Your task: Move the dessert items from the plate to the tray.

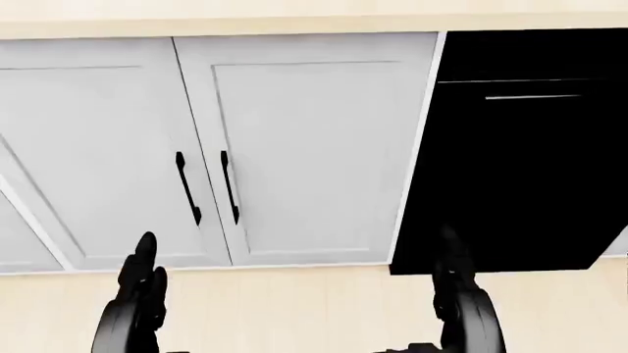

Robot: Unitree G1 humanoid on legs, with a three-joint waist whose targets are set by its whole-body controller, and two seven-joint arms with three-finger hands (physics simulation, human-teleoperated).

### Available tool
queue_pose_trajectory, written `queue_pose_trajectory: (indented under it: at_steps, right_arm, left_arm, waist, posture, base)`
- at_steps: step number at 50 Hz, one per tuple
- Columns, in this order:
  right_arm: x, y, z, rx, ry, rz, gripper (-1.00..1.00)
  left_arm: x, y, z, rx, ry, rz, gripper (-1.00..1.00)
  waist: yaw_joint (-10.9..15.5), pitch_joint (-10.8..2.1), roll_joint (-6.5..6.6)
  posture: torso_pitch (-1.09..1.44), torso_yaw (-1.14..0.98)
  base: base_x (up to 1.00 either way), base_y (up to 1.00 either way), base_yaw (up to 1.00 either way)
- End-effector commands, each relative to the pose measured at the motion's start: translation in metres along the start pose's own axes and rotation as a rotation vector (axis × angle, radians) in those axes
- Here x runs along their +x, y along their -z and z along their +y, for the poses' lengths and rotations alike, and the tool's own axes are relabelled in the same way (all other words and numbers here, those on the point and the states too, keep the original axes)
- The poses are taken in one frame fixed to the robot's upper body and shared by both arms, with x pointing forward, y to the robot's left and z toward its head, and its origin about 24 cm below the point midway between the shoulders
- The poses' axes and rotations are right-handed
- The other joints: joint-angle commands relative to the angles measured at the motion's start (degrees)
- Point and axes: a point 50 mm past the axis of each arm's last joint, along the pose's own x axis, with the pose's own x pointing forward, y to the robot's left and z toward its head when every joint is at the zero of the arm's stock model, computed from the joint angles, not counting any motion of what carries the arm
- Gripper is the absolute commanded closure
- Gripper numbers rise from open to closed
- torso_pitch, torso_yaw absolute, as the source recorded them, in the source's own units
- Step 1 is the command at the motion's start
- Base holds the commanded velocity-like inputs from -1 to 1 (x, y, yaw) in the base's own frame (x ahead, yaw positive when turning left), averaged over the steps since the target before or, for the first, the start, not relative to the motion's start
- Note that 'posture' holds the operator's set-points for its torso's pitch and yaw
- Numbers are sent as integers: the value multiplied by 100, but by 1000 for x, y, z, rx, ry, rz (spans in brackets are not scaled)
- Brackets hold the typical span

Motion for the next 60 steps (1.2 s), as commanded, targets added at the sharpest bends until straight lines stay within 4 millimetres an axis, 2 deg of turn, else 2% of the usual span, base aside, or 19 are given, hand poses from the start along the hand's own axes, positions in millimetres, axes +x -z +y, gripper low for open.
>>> queue_pose_trajectory:
  at_steps: [1, 3, 5, 7, 8, 12, 16, 28, 29, 32, 35, 43, 45, 47, 56, 57, 58, 59, 60]
  right_arm:
    - [1, -33, 0, -1, -11, -169, -100]
    - [1, -33, -1, 0, -4, -173, -100]
    - [1, -34, -1, -1, -2, -175, -100]
    - [1, -35, -1, -2, -2, -178, -100]
    - [1, -35, 0, -5, -5, -178, -100]
    - [1, -41, 1, -16, -10, -183, -100]
    - [2, -58, 0, -32, -15, -193, -100]
    - [10, -152, 0, -57, -79, -270, -100]
    - [12, -156, -1, -47, -79, -273, -100]
    - [12, -170, 2, -44, -82, -287, -100]
    - [8, -188, 4, -50, -96, -313, -100]
    - [-1, -214, 14, -55, -176, -370, -100]
    - [-1, -215, 16, -59, -187, -372, -100]
    - [-6, -219, 21, -68, -210, -384, -100]
    - [-9, -231, 26, -85, -229, -399, -100]
    - [-8, -230, 27, -85, -231, -399, -100]
    - [-8, -230, 27, -85, -232, -399, -100]
    - [-7, -230, 27, -85, -233, -399, -100]
    - [-8, -231, 27, -84, -234, -400, -100]
  left_arm:
    - [-1, -35, -4, 16, 25, -177, -100]
    - [-2, -37, -4, 17, 24, -180, -100]
    - [-3, -40, -4, 19, 27, -181, -100]
    - [-4, -45, -4, 21, 28, -186, -100]
    - [-4, -47, -4, 23, 28, -188, -100]
    - [-4, -56, -2, 18, 29, -190, -100]
    - [-7, -91, 1, 9, 30, -201, -100]
    - [-28, -189, 8, 79, 35, -273, -100]
    - [-29, -195, 9, 84, 33, -278, -100]
    - [-33, -208, 13, 81, 35, -287, -100]
    - [-37, -218, 18, 76, 29, -299, -100]
    - [-45, -230, 23, 77, 38, -328, -100]
    - [-45, -232, 25, 79, 35, -329, -100]
    - [-46, -233, 28, 81, 33, -332, -100]
    - [-54, -244, 34, 83, 23, -350, -100]
    - [-54, -244, 35, 82, 22, -350, -100]
    - [-54, -245, 36, 82, 21, -350, -100]
    - [-54, -245, 36, 81, 21, -350, -100]
    - [-54, -245, 36, 81, 20, -349, -100]
  waist:
    - [-12, -5, -45]
    - [40, -355, -4]
    - [33, -105, -49]
    - [41, -401, -46]
    - [44, -428, -44]
    - [46, -444, -31]
    - [40, -483, -15]
    - [38, -535, 3]
    - [27, -623, 47]
    - [24, -406, -356]
    - [-11, -470, -348]
    - [-71, -310, 37]
    - [-73, -330, 246]
    - [-90, -456, 699]
    - [42, -202, 121]
    - [41, -248, 13]
    - [-46, -368, -277]
    - [-83, -210, -151]
    - [-48, -298, -177]
  posture:
    - [0, 0]
    - [0, 0]
    - [0, 0]
    - [0, 0]
    - [0, 0]
    - [0, 0]
    - [0, 0]
    - [0, 0]
    - [0, 0]
    - [0, 0]
    - [0, 0]
    - [0, 0]
    - [0, 0]
    - [0, 0]
    - [0, 0]
    - [0, 0]
    - [0, 0]
    - [0, 0]
    - [0, 0]
  base:
    - [0, 0, 0]
    - [0, 0, 0]
    - [0, 0, 0]
    - [0, 0, 0]
    - [0, 0, 0]
    - [0, 0, 0]
    - [0, 0, 0]
    - [0, 0, 0]
    - [0, 22, 0]
    - [0, 86, 0]
    - [0, 100, 0]
    - [0, 100, 0]
    - [0, 100, 0]
    - [0, 100, 0]
    - [0, 100, 0]
    - [0, 100, 0]
    - [0, 100, 0]
    - [0, 100, 0]
    - [0, 100, 0]
